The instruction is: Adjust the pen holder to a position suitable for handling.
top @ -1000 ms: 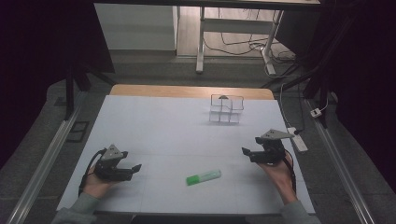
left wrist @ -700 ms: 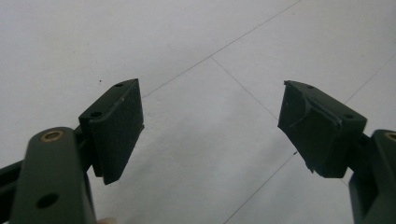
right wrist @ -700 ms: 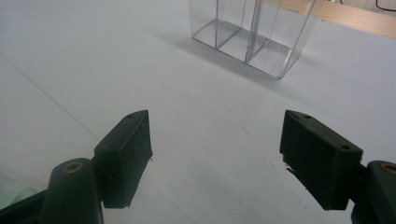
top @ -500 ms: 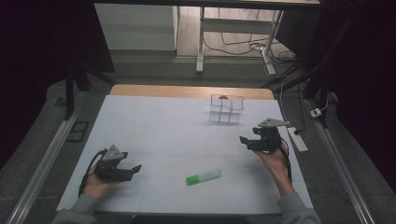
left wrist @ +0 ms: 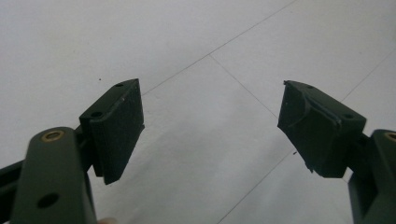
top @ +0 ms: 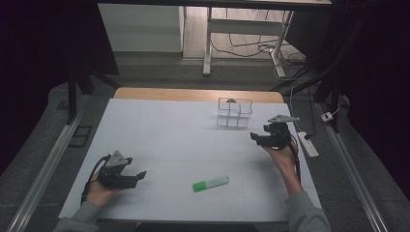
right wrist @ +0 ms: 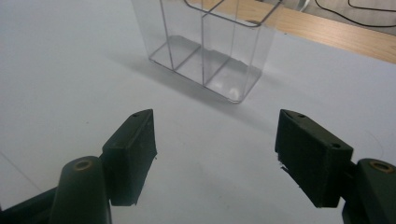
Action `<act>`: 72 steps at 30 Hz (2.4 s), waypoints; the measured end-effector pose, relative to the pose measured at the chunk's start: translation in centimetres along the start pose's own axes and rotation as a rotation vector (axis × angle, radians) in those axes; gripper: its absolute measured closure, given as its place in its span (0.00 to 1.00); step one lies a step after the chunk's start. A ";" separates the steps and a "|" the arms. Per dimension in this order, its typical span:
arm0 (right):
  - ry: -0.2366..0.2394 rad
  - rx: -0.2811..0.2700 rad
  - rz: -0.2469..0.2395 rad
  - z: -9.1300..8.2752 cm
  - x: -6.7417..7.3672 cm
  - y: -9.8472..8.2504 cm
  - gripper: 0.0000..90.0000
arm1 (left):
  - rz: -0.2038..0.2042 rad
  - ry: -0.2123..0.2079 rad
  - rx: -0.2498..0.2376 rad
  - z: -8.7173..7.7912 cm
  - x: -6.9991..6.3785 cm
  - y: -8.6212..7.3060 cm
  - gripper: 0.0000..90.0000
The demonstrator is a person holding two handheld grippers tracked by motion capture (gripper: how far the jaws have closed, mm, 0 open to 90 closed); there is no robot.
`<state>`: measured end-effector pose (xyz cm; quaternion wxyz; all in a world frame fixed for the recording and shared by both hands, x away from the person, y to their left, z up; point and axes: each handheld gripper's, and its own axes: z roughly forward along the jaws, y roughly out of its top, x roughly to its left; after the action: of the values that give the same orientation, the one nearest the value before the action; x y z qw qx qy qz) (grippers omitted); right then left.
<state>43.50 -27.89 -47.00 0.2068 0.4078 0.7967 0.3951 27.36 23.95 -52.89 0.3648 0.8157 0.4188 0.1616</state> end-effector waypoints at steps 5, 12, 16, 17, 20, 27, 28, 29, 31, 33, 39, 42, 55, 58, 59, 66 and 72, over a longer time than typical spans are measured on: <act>-0.024 0.010 0.027 0.4 -1.0 -0.1 0.35 | 0.007 -0.001 0.007 0.2 0.0 0.1 0.25; -0.033 0.019 0.044 1.3 -1.7 0.2 0.40 | 0.009 0.002 0.012 0.2 -0.2 0.1 0.25; -0.035 0.023 0.041 1.7 -1.7 0.6 0.44 | 0.007 0.006 0.007 0.1 -0.3 0.1 0.25; -0.038 0.021 0.044 1.9 -1.7 0.7 0.45 | 0.010 0.002 0.003 0.1 -0.3 0.2 0.25; -0.042 0.018 0.049 2.3 -1.8 1.0 0.49 | 0.015 -0.002 0.007 0.2 -0.4 0.2 0.25; -0.074 0.024 0.051 3.0 -2.7 1.9 0.71 | 0.026 -0.011 0.003 0.2 -0.4 0.2 0.25; -0.075 0.026 0.057 3.2 -2.9 2.0 0.75 | 0.026 -0.011 0.003 0.2 -0.4 0.2 0.25; -0.075 0.026 0.057 3.2 -2.9 2.0 0.75 | 0.029 -0.014 0.001 0.1 -0.4 0.2 0.25; -0.079 0.017 0.073 3.5 -3.4 2.2 0.87 | 0.034 -0.014 0.005 0.2 -0.4 0.2 0.25; -0.074 0.010 0.076 3.8 -3.7 2.5 0.94 | 0.034 -0.016 0.011 0.2 -0.4 0.1 0.25; -0.057 -0.001 0.087 4.4 -4.0 3.1 0.99 | 0.031 -0.013 0.011 0.3 -0.3 0.1 0.25; -0.055 0.008 0.098 5.2 -4.3 3.3 0.99 | 0.033 -0.013 0.010 0.2 -0.3 0.1 0.25; -0.045 0.018 0.063 6.9 -4.7 3.7 0.99 | 0.032 -0.014 0.015 0.4 -0.3 0.0 0.25; -0.033 0.015 0.062 7.1 -4.7 3.7 0.99 | 0.032 -0.014 0.015 0.3 -0.2 0.0 0.25; -0.030 0.015 0.062 7.2 -4.7 3.7 0.99 | 0.032 -0.014 0.016 0.3 -0.2 0.0 0.25; -0.026 0.018 0.075 7.8 -4.6 3.7 0.99 | 0.033 -0.016 0.018 0.4 -0.2 -0.1 0.25; -0.014 0.017 0.079 8.0 -4.5 3.8 0.99 | 0.035 -0.017 0.021 0.4 -0.2 -0.1 0.25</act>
<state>53.17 -26.48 -48.77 0.1930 0.4433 0.7821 0.3932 27.46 23.67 -53.22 0.3569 0.8281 0.4029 0.1569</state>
